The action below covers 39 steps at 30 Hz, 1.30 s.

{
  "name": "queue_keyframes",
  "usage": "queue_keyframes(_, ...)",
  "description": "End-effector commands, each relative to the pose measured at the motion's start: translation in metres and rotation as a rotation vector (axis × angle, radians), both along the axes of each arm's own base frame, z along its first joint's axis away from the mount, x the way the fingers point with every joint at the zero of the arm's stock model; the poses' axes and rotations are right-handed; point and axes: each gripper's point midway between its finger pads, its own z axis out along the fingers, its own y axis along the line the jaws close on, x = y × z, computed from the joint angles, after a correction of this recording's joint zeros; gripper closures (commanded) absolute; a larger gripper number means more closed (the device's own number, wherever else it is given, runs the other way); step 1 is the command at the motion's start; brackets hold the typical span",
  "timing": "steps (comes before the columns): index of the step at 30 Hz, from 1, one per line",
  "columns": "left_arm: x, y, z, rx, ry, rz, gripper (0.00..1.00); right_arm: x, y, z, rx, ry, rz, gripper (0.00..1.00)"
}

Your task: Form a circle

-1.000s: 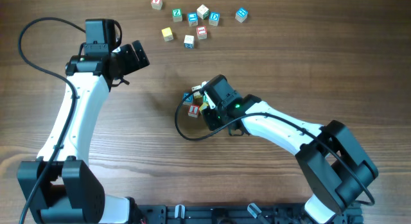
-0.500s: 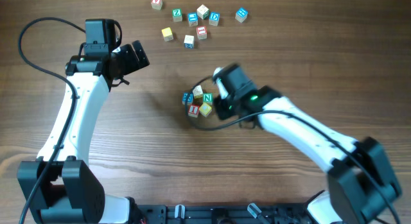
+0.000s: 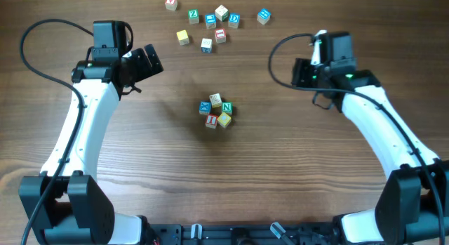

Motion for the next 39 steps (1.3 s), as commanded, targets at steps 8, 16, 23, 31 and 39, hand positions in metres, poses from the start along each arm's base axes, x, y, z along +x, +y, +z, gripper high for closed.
queue_keyframes(8,0.001,0.003,-0.001,0.005,0.000,0.014,0.00,0.006,-0.023,-0.009,0.046,0.025,-0.060,0.05)
queue_keyframes(16,0.001,0.003,-0.001,0.005,0.000,0.014,0.00,0.011,0.015,0.015,0.239,0.112,0.019,0.95)
queue_keyframes(23,0.001,0.003,-0.001,0.005,0.000,0.014,0.00,0.029,0.062,0.112,0.209,0.107,0.154,0.89)
queue_keyframes(31,0.001,0.003,-0.001,0.005,0.000,0.014,0.00,0.023,0.140,0.056,0.095,0.186,0.302,0.56)
queue_keyframes(39,0.001,0.003,-0.001,0.005,0.000,0.014,0.00,0.026,0.199,-0.006,0.012,0.204,0.398,0.33)
